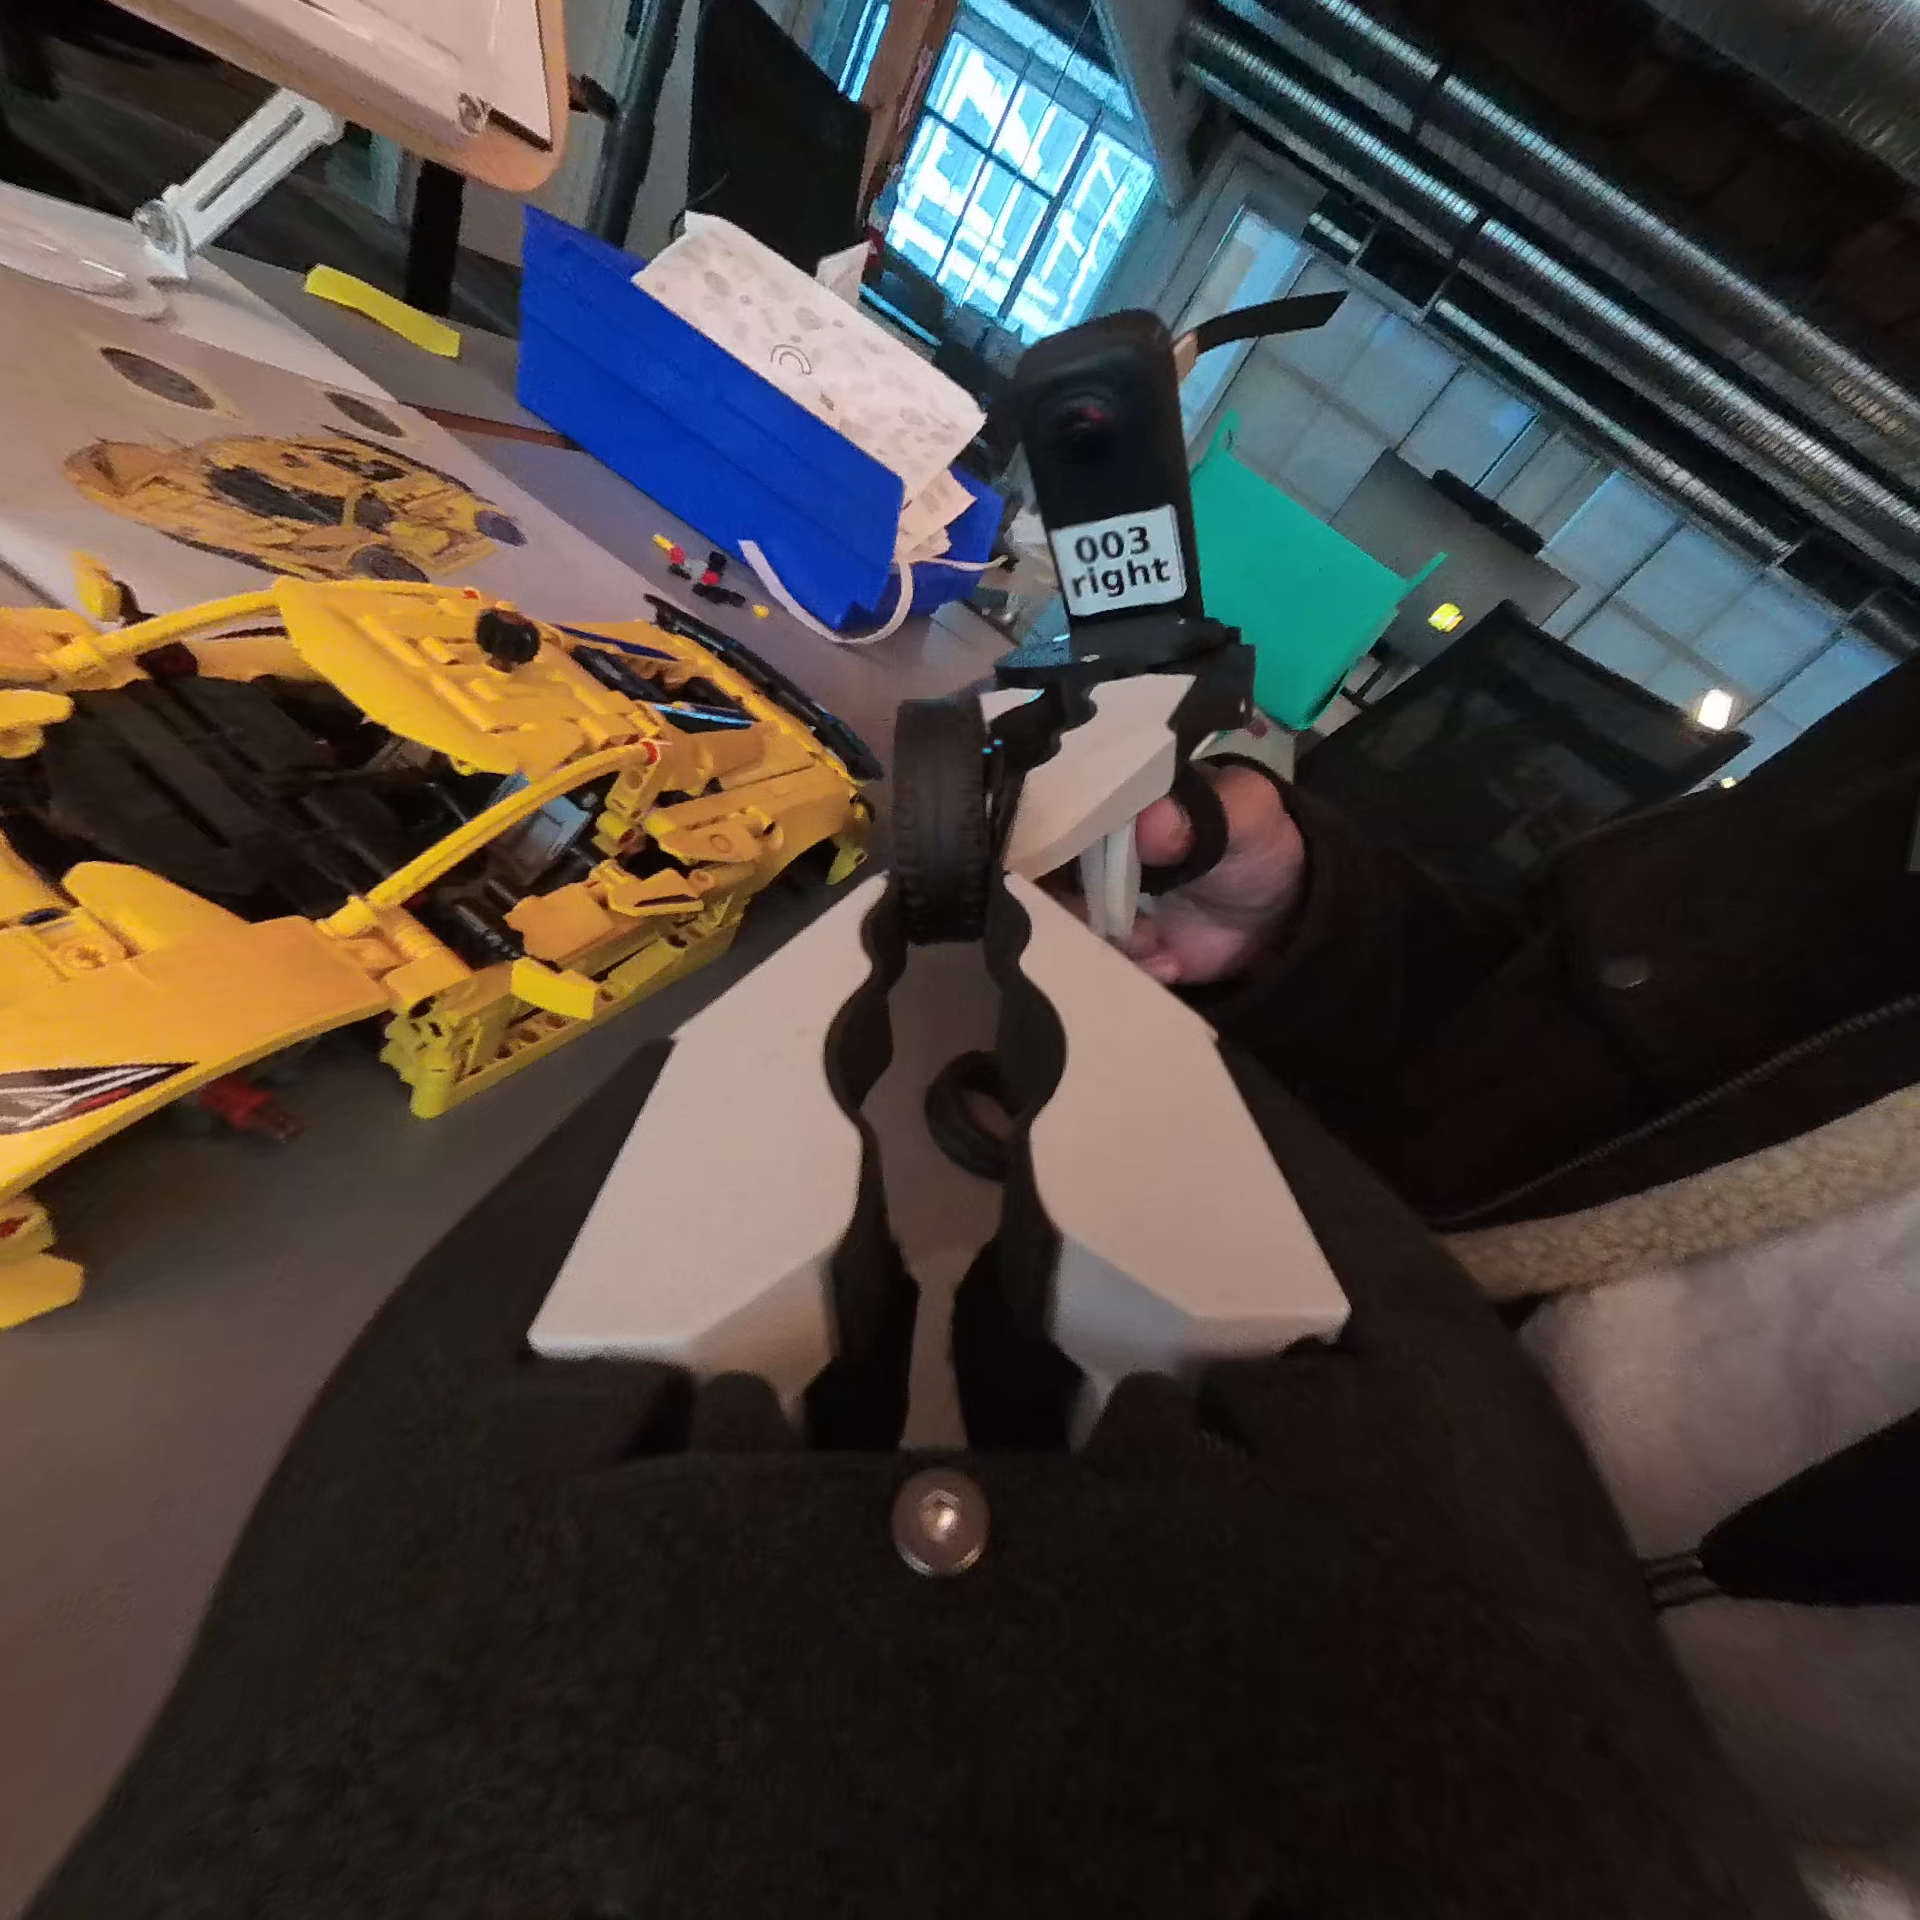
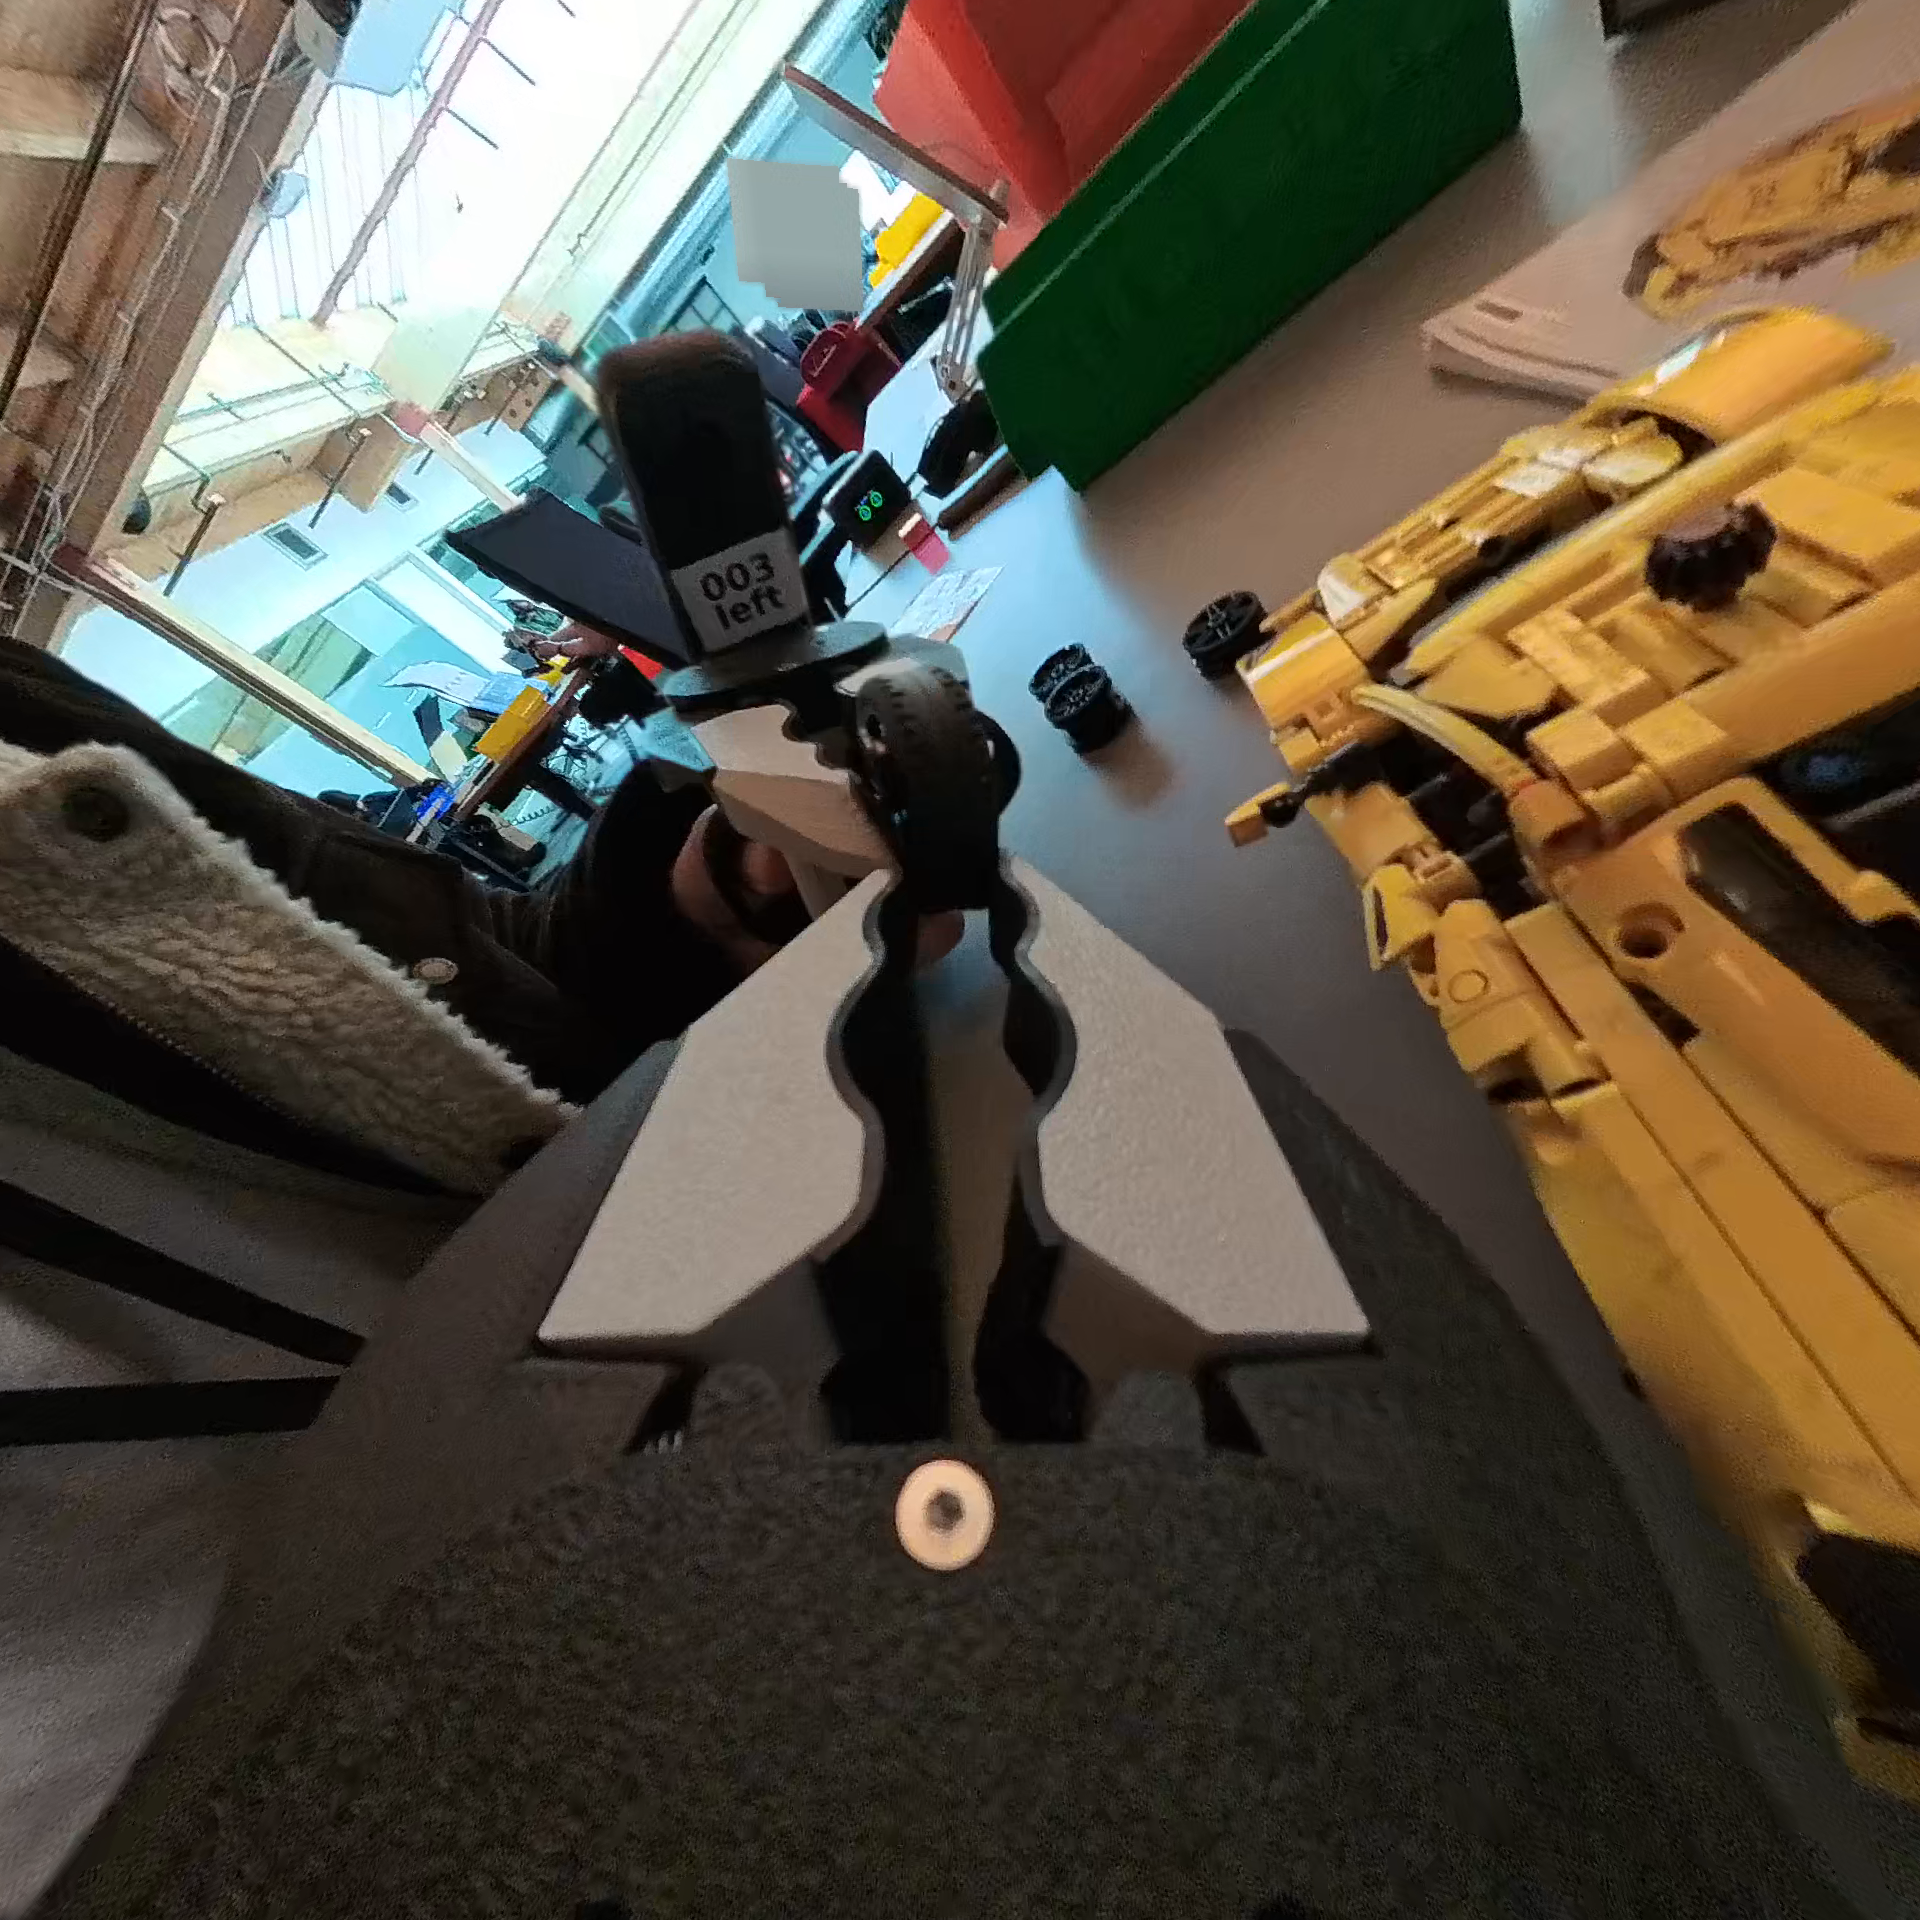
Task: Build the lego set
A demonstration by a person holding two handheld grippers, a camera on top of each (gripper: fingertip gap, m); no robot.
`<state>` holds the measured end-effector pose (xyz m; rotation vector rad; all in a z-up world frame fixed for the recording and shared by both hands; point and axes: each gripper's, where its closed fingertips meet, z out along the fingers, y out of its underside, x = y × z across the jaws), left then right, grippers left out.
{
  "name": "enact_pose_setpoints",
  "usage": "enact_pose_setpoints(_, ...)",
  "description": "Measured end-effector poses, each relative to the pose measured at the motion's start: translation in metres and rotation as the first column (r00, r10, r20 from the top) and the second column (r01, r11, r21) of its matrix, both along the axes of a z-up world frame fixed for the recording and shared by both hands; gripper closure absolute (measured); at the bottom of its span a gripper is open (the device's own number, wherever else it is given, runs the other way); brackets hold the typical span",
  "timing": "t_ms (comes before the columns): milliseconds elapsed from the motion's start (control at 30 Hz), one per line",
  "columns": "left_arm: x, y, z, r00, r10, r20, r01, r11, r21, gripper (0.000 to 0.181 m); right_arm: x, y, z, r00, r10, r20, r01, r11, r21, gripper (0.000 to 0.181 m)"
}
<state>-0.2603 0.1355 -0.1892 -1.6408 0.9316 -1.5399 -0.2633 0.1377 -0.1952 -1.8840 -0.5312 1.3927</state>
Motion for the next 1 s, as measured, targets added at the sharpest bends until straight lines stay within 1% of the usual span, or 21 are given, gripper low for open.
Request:
enact_pose_setpoints(33,-0.001,0.0,0.002,1.0,-0.011,0.02,0.011,1.0,-0.018,0.166,-0.001,0.0,0.002,1.0,0.003,-0.016,-0.003,1.0,0.007,0.167)
enact_pose_setpoints(100,-0.003,-0.004,0.008,0.994,-0.066,0.088,0.075,0.992,-0.1,0.166,-0.004,-0.004,0.007,0.995,0.047,-0.091,-0.051,0.998,-0.047,0.166)
enact_pose_setpoints(200,-0.004,-0.008,0.014,0.981,-0.116,0.158,0.143,0.974,-0.173,0.166,-0.004,-0.007,0.013,0.992,0.064,-0.11,-0.064,0.998,0.003,0.165)
enact_pose_setpoints(267,-0.004,-0.009,0.014,0.978,-0.125,0.169,0.158,0.967,-0.198,0.166,-0.002,-0.005,0.019,0.984,0.057,-0.171,-0.06,0.998,-0.018,0.159)
enact_pose_setpoints(333,-0.003,-0.012,0.012,0.975,-0.153,0.16,0.184,0.961,-0.207,0.166,0.0,-0.005,0.021,0.974,0.063,-0.218,-0.079,0.995,-0.063,0.16)
enact_pose_setpoints(400,0.0,-0.018,0.009,0.974,-0.183,0.137,0.208,0.958,-0.198,0.165,0.001,-0.005,0.022,0.97,0.065,-0.233,-0.084,0.994,-0.074,0.163)
enact_pose_setpoints(500,0.001,-0.017,0.007,0.977,-0.174,0.122,0.195,0.963,-0.188,0.166,0.002,-0.006,0.018,0.976,0.069,-0.209,-0.089,0.992,-0.087,0.164)
enact_pose_setpoints(567,0.0,-0.012,0.008,0.982,-0.142,0.122,0.162,0.97,-0.179,0.152,0.002,-0.007,0.015,0.981,0.076,-0.18,-0.094,0.991,-0.093,0.164)
enact_pose_setpoints(633,-0.001,-0.011,0.011,0.981,-0.136,0.14,0.159,0.972,-0.173,0.154,-0.001,-0.012,0.009,0.987,0.107,-0.12,-0.116,0.991,-0.072,0.164)
enact_pose_setpoints(667,0.0,-0.013,0.009,0.982,-0.144,0.125,0.164,0.973,-0.164,0.162,-0.003,-0.014,0.008,0.988,0.111,-0.106,-0.118,0.991,-0.061,0.164)
enact_pose_setpoints(733,0.0,-0.013,0.009,0.983,-0.14,0.12,0.157,0.977,-0.145,0.164,-0.004,-0.014,0.009,0.988,0.115,-0.108,-0.122,0.99,-0.065,0.164)
enact_pose_setpoints(800,-0.001,-0.012,0.008,0.988,-0.121,0.097,0.132,0.985,-0.113,0.164,-0.003,-0.012,0.008,0.992,0.1,-0.08,-0.103,0.994,-0.042,0.164)
enact_pose_setpoints(867,-0.001,-0.008,0.004,0.992,-0.104,0.074,0.112,0.985,-0.128,0.165,-0.002,-0.009,0.004,0.997,0.069,-0.03,-0.069,0.997,-0.02,0.167)
enact_pose_setpoints(933,0.0,-0.006,0.001,0.996,-0.081,0.041,0.085,0.992,-0.098,0.166,-0.002,-0.007,0.002,0.998,0.053,-0.025,-0.054,0.998,-0.043,0.168)
enact_pose_setpoints(1000,0.0,-0.006,0.001,0.997,-0.072,0.03,0.074,0.994,-0.077,0.166,-0.002,-0.007,0.002,0.999,0.044,-0.013,-0.044,0.999,-0.024,0.167)
